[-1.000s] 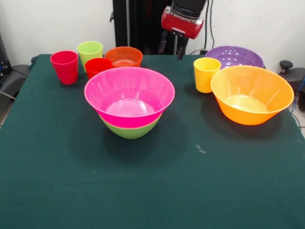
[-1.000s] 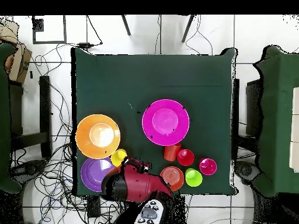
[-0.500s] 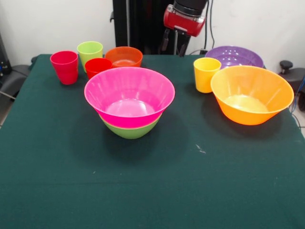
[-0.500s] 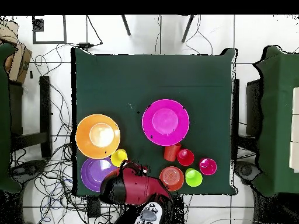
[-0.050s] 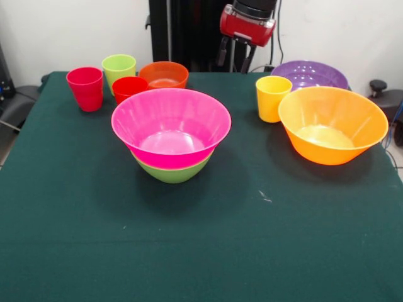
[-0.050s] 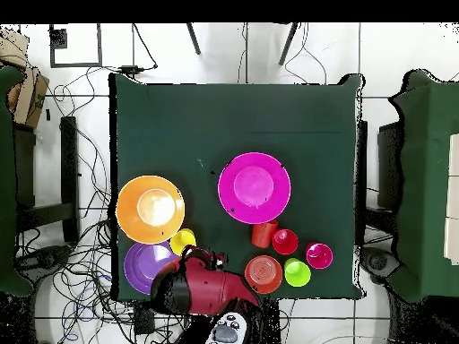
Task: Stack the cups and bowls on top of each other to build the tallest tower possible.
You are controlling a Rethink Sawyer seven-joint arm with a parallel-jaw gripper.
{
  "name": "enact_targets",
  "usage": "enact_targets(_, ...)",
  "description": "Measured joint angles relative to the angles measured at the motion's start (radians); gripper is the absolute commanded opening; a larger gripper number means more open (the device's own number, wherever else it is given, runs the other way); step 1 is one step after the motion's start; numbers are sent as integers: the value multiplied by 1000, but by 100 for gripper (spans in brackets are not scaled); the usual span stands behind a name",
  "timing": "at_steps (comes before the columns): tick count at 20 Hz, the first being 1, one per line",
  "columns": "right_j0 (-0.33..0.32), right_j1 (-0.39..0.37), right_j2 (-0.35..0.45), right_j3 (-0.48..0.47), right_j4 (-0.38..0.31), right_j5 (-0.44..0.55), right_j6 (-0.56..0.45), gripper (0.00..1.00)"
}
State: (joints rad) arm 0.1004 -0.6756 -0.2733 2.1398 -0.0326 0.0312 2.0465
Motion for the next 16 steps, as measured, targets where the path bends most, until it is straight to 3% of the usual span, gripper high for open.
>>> enact_targets(16,29,-31,34,1,34,0,10,100)
